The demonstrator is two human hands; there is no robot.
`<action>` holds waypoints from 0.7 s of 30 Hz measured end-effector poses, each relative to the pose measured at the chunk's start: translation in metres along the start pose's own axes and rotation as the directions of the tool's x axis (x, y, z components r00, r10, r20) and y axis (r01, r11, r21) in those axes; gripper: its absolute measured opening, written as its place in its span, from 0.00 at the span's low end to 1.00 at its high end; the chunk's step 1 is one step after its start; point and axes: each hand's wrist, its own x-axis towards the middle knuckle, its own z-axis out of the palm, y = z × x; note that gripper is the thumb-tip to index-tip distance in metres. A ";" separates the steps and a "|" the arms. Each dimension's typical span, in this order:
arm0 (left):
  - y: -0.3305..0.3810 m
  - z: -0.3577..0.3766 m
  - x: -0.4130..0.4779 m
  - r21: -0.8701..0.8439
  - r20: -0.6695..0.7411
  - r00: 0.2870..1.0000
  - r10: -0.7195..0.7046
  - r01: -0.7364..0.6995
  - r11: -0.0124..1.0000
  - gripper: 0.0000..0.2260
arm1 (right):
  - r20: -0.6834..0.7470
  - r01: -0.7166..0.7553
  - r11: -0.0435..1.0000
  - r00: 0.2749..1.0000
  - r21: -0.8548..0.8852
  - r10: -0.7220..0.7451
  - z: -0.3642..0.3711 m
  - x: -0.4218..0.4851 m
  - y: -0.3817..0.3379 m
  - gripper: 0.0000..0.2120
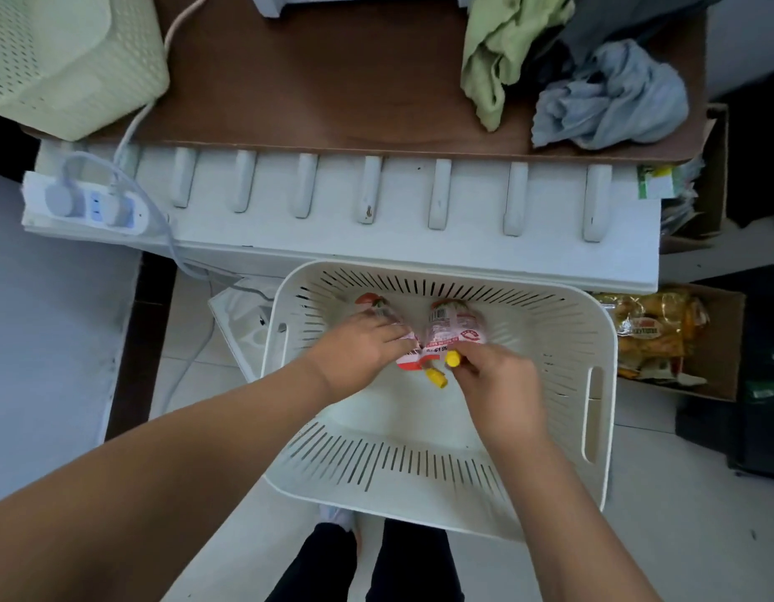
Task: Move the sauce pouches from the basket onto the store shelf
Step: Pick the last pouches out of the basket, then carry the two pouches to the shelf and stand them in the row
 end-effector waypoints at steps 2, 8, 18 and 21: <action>-0.002 -0.008 0.006 -0.059 0.023 0.998 -0.050 0.051 0.997 0.17 | -0.035 0.083 0.984 0.995 -0.156 -0.089 -0.004 0.022 -0.005 0.05; 0.006 -0.064 0.017 -0.385 0.167 0.938 -0.303 0.345 0.856 0.18 | -0.139 0.200 0.956 0.962 -0.214 -0.233 -0.029 0.037 -0.004 0.04; 0.039 -0.228 0.012 -0.854 0.024 0.890 -0.455 0.255 0.453 0.18 | -0.223 -0.031 0.687 0.934 0.726 0.278 -0.192 -0.015 -0.130 0.07; 0.052 -0.315 0.009 -0.920 -0.087 0.902 -0.423 0.091 0.382 0.16 | -0.343 0.041 0.666 0.880 0.745 0.329 -0.249 -0.039 -0.175 0.10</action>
